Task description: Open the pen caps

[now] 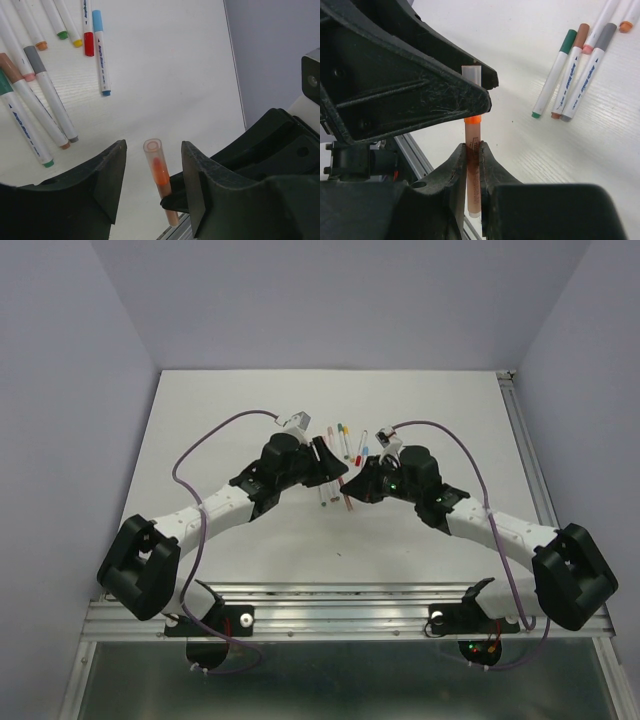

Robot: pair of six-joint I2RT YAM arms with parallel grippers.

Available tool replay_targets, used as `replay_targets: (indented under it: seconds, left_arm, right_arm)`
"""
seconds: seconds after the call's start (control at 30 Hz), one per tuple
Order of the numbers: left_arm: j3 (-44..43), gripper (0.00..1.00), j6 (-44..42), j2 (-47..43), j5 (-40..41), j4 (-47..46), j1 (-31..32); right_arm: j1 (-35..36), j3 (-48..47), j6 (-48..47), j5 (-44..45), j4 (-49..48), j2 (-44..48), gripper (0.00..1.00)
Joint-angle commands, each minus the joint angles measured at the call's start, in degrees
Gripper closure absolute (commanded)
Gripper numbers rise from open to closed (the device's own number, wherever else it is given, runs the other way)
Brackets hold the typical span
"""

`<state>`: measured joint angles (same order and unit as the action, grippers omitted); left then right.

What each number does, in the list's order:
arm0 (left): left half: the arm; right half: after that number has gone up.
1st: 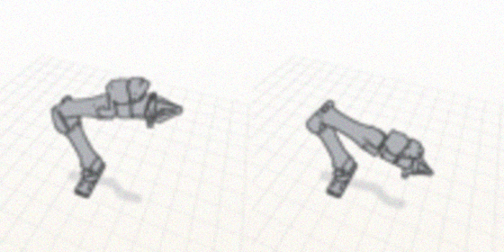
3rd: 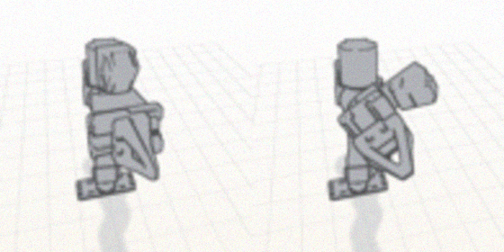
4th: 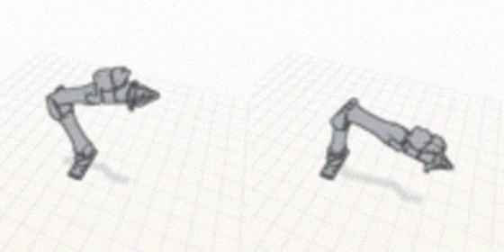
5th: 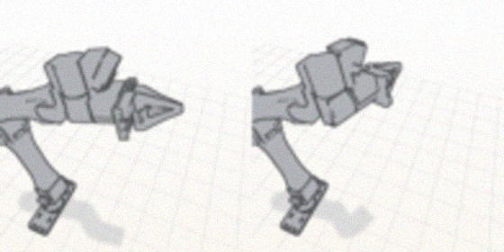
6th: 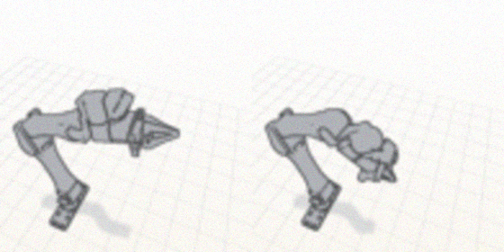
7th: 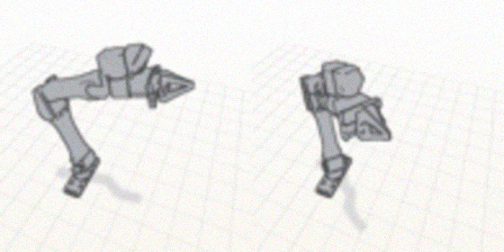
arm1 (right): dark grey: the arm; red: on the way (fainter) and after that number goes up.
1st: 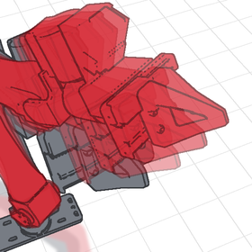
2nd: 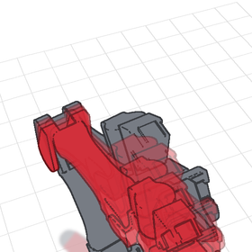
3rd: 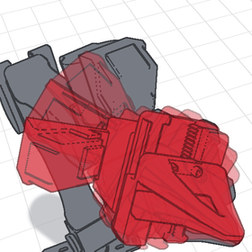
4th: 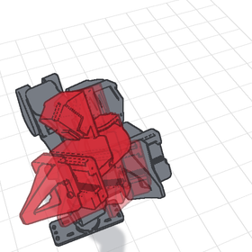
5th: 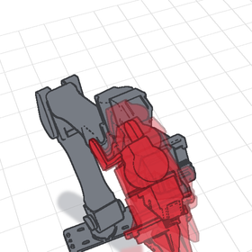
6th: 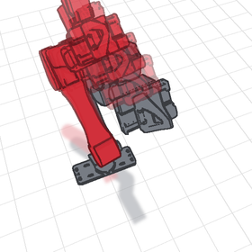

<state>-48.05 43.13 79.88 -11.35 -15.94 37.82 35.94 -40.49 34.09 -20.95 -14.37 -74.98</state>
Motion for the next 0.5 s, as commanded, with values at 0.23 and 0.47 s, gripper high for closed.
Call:
replay_targets:
  seconds: [0.23,0.47]
  left_arm:
    - [-2.48,0.81,0.72,-0.6,0.28,-2.69,0.23]
    - [-1.69,1.0,2.04,-1.39,1.07,-2.6,0.23]
  right_arm:
    - [1.67,-0.11,0.63,-2.52,-4.18,0.62,0.99]
    - [1.85,-1.43,-1.12,-1.2,-1.54,-0.25,0.98]
